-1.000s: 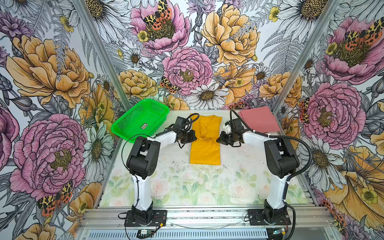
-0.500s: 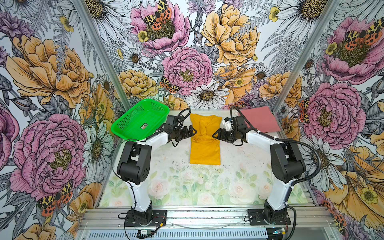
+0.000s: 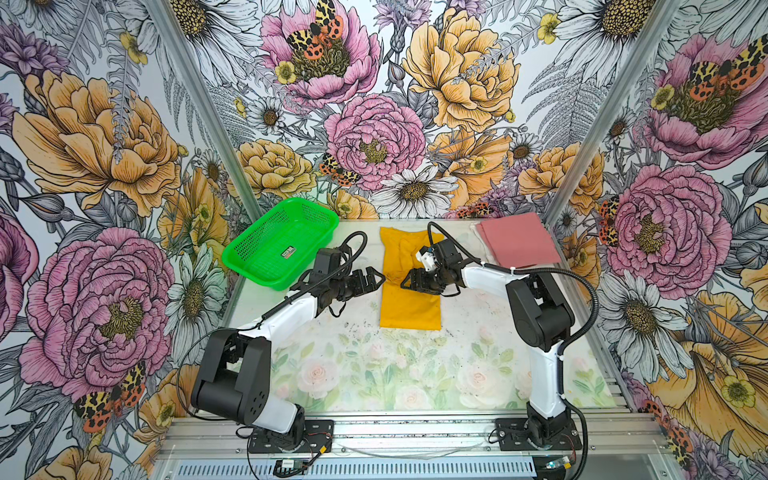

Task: Fold and stack the t-shirts

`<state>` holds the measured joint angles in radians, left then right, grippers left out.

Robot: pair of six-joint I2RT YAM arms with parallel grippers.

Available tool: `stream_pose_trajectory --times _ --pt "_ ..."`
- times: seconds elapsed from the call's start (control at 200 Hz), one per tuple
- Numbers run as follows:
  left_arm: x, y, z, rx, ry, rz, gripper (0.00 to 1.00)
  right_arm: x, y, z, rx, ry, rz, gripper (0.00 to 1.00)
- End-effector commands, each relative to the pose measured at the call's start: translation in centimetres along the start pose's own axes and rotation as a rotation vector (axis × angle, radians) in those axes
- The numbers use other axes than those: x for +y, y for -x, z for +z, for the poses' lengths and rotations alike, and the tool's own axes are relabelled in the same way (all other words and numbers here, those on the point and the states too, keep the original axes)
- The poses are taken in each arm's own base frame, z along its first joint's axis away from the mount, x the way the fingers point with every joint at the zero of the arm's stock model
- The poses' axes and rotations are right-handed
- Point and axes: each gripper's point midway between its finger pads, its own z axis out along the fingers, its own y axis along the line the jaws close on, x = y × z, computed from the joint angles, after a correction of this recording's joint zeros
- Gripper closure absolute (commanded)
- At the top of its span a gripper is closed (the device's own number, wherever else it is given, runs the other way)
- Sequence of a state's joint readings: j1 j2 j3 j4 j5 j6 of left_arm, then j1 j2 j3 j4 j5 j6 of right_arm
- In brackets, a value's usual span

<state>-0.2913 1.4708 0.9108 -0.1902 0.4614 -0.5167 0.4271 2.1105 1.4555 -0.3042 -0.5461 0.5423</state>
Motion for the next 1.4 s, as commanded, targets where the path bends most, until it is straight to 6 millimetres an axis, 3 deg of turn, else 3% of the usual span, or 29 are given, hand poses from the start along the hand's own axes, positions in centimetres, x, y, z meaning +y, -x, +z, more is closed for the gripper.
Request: stream_pose_trajectory --times 0.0,0.095,0.205,0.42,0.55,0.595,0.68,0.806,0.991,1.226,1.396 --pt "0.2 -0.7 -0.1 0.01 0.013 0.014 0.01 0.6 4.8 -0.9 -0.108 0.012 -0.012 0.23" --pt "0.2 -1.6 0.6 0.03 0.014 0.011 0.01 0.6 6.9 -1.2 -0.143 0.02 0.001 0.23" --pt "0.0 -2.7 1.5 0.048 0.005 0.006 0.01 0.1 7.7 -1.5 -0.157 0.022 0.017 0.23" --pt "-0.4 -5.2 3.5 0.118 0.012 0.022 0.01 1.1 6.1 -4.6 -0.18 0.001 -0.018 0.23" --pt "0.8 -6.8 4.0 0.124 0.079 0.022 0.01 1.0 3.1 -6.8 -0.176 -0.029 -0.024 0.21" --pt "1.4 -7.4 4.1 0.132 0.103 0.019 0.02 0.7 1.7 -7.5 -0.172 -0.047 -0.023 0.02" --pt "2.1 -8.6 4.3 0.15 0.127 0.023 0.07 0.2 -1.3 -8.3 -0.157 -0.087 -0.029 0.01" --pt "2.6 -9.9 4.2 0.159 0.139 0.025 0.3 -0.5 -5.3 -9.3 -0.144 -0.147 -0.049 0.01" --pt "3.5 -11.4 4.2 0.178 0.143 0.009 0.54 -2.3 -9.2 -9.5 -0.114 -0.189 -0.028 0.15" --pt "4.0 -12.3 4.3 0.179 0.149 0.009 0.59 -3.7 -11.7 -8.4 -0.075 -0.205 -0.011 0.51" --pt "3.9 -12.4 4.9 0.187 0.133 0.006 0.62 -3.7 -12.6 -7.3 -0.058 -0.191 -0.011 0.6"
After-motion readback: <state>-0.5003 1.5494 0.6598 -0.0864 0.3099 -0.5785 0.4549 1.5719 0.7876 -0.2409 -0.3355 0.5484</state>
